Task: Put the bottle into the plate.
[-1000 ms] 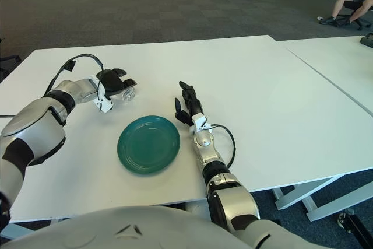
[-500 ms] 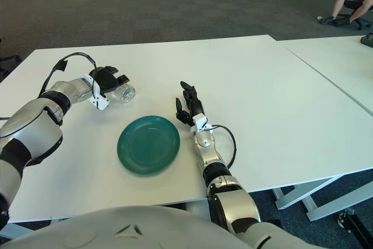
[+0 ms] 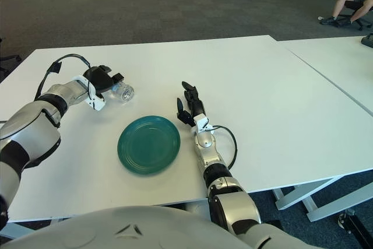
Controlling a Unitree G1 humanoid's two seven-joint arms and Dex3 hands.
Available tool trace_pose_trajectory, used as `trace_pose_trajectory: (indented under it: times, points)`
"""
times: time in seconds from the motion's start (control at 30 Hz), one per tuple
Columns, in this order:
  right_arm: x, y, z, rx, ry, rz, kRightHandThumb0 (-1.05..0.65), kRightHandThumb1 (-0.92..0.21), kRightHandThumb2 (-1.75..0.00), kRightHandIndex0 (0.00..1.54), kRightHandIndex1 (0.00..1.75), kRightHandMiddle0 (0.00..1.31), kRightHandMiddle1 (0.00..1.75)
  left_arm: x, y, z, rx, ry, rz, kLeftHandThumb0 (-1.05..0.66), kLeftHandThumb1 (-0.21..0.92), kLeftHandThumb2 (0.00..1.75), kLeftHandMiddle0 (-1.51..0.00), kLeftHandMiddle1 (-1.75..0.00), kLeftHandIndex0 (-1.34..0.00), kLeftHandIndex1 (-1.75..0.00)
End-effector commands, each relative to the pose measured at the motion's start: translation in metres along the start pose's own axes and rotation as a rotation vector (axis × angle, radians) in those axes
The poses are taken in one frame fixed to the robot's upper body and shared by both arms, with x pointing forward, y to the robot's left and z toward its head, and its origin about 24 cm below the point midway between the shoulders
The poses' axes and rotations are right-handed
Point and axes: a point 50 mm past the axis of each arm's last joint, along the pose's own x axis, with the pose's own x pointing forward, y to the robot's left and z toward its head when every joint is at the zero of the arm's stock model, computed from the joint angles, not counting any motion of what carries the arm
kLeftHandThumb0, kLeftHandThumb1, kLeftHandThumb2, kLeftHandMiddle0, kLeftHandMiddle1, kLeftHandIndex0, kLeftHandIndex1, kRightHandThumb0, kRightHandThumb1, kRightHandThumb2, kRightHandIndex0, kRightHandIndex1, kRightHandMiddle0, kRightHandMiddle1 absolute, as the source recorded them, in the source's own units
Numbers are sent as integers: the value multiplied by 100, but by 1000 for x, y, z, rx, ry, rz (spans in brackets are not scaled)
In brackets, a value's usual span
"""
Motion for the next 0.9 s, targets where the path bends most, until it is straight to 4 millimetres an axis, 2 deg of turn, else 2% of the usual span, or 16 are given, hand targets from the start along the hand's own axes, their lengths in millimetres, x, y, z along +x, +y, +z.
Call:
trace_pose_trajectory:
  times: [0.0, 0.2, 0.27, 0.4, 0.63, 0.87]
  points:
    - [-20, -8, -25, -5, 117, -27, -71, -92, -76, 23, 2, 0, 49, -1, 1, -9, 20, 27, 15, -54, 87, 7, -50, -6, 0, -91]
    - [-22, -8, -25, 2, 108, -25, -71, -92, -76, 23, 2, 0, 48, -1, 1, -9, 4, 37, 7, -53, 88, 13, -48, -4, 0, -85]
    - [-22, -8, -25, 3, 109, -26, -71, -92, -75, 23, 1, 0, 47, -1, 1, -8, -2, 39, 5, -54, 78, 35, -48, -2, 0, -83]
    - [-22, -8, -26, 7, 114, -30, -71, -92, -75, 23, 1, 0, 48, -3, -6, -4, -25, 43, -12, -54, 70, 51, -47, -1, 0, -82]
    - [-21, -9, -26, 13, 125, -29, -70, -92, -75, 24, 2, 0, 49, -7, -22, 7, -96, 75, -73, -53, 65, 60, -48, -1, 0, -84]
    - [-22, -11, -27, 14, 128, -32, -70, -92, -75, 24, 1, 0, 50, -6, -22, 16, -149, 75, -66, -50, 57, 70, -51, -2, 0, -96]
